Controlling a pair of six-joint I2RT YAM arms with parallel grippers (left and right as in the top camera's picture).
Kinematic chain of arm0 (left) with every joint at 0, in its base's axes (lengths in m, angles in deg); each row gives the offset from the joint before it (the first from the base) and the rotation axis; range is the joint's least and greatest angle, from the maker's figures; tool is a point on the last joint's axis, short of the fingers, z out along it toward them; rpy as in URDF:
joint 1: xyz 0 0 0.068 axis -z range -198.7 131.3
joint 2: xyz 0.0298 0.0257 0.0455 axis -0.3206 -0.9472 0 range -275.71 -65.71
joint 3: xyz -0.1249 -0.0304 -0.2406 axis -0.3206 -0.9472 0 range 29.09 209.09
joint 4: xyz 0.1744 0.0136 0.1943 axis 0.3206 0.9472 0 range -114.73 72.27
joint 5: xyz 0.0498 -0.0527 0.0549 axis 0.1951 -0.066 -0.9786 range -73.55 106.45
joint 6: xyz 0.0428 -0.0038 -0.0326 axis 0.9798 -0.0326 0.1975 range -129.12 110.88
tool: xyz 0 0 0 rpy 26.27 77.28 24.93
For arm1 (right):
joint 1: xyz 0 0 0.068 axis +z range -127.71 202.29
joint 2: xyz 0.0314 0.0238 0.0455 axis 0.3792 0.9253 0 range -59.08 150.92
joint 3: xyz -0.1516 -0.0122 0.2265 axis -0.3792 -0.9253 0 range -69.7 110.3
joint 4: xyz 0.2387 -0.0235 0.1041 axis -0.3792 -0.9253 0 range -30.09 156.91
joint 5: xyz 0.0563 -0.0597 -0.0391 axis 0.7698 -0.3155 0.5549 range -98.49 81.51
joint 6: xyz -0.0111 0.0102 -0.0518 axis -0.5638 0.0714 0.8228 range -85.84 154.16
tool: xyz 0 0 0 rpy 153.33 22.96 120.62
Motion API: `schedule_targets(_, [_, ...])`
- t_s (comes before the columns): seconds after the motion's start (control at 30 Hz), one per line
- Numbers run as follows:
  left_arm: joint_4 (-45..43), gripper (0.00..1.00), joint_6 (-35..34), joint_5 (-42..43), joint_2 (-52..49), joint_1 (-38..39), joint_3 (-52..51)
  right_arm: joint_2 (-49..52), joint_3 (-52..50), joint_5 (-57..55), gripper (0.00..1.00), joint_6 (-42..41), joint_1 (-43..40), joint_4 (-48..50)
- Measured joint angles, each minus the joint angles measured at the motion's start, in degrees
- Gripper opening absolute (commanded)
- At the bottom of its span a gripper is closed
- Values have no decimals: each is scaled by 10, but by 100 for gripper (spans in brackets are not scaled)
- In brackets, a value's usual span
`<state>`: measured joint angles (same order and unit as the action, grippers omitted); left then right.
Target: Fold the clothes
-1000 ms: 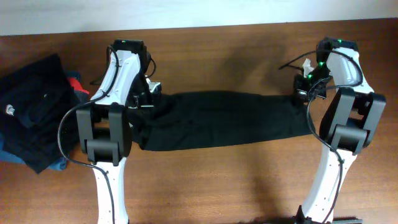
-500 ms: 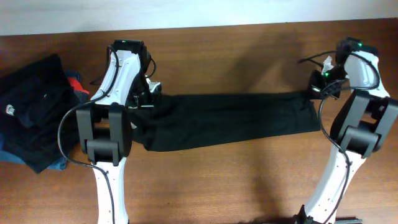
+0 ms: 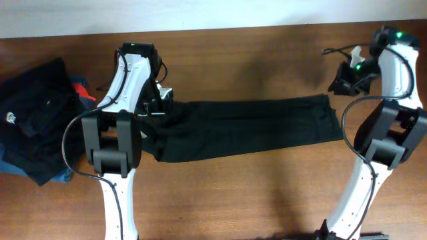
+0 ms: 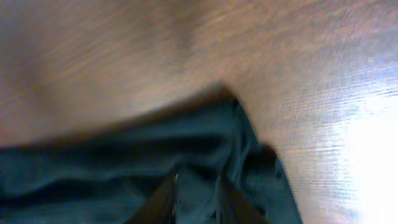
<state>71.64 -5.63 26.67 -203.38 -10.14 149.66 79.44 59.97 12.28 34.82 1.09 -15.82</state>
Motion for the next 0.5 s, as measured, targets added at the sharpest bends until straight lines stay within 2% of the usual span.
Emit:
schedule_targets(0.17, [-2,2,0,0,0,0,0,-6,23,2,31,64,15,-71])
schedule_targets(0.5, [-2,2,0,0,0,0,0,-7,-93,-50,32,88,76,-2])
